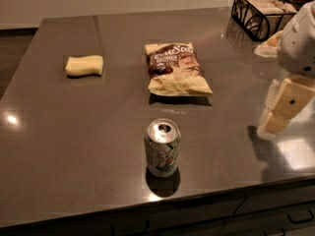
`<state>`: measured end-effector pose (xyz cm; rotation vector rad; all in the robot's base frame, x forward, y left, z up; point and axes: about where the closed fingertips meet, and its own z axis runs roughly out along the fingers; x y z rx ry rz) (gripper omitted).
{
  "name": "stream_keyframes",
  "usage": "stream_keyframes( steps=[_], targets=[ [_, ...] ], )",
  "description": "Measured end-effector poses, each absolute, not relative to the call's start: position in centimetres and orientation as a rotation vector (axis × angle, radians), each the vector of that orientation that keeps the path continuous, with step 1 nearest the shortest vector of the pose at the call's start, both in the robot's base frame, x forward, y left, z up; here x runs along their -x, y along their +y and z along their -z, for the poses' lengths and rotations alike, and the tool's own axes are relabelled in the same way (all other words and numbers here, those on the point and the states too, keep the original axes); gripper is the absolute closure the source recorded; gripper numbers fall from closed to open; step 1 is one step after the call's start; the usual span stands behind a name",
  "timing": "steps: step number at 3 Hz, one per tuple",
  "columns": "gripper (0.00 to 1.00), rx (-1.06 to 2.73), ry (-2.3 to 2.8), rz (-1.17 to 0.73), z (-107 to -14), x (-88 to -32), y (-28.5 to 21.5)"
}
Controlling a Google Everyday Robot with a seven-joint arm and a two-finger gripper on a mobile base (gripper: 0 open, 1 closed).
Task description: Pick 7up can
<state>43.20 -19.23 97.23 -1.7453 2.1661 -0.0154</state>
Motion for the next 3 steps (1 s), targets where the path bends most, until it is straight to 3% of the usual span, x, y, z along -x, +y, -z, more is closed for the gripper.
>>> stream_keyframes(
  steps=[3],
  targets=[
    [0.00, 1.837, 1.821, -0.415, -92.4, -37.1, -7.1]
  ],
)
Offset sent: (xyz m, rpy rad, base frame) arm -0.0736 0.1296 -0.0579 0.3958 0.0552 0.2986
